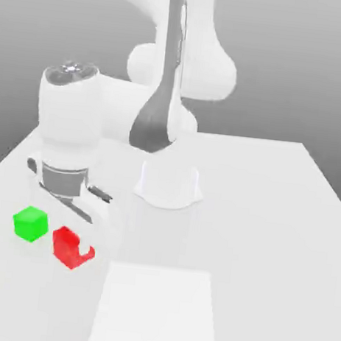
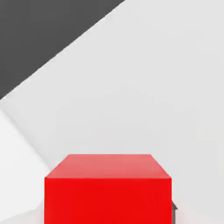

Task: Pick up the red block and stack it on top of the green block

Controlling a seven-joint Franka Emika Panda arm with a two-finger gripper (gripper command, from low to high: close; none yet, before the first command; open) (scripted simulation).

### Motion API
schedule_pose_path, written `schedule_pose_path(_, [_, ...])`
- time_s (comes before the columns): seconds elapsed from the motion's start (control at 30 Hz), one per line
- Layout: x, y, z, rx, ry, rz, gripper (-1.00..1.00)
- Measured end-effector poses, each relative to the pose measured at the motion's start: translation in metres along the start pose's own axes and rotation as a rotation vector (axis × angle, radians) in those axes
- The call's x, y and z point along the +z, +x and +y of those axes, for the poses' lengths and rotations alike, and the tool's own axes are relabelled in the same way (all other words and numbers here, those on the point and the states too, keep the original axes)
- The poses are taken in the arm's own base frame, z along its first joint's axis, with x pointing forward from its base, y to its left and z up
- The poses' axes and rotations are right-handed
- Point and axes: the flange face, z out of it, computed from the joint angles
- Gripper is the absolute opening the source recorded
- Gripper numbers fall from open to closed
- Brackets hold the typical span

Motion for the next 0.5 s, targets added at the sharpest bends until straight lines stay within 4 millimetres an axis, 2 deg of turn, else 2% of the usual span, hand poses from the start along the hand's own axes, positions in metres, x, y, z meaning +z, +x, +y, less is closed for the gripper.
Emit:
schedule_pose_path(0.13, [-0.006, 0.045, 0.032, 0.293, -0.002, 0.000, -1.00])
schedule_pose_path(0.33, [-0.012, 0.097, 0.088, 0.724, -0.004, -0.010, -1.00])
schedule_pose_path(0.43, [-0.011, 0.117, 0.116, 0.922, -0.005, -0.018, -1.00])
schedule_pose_path(0.5, [0.003, 0.121, 0.120, 0.956, -0.004, -0.022, -1.00])
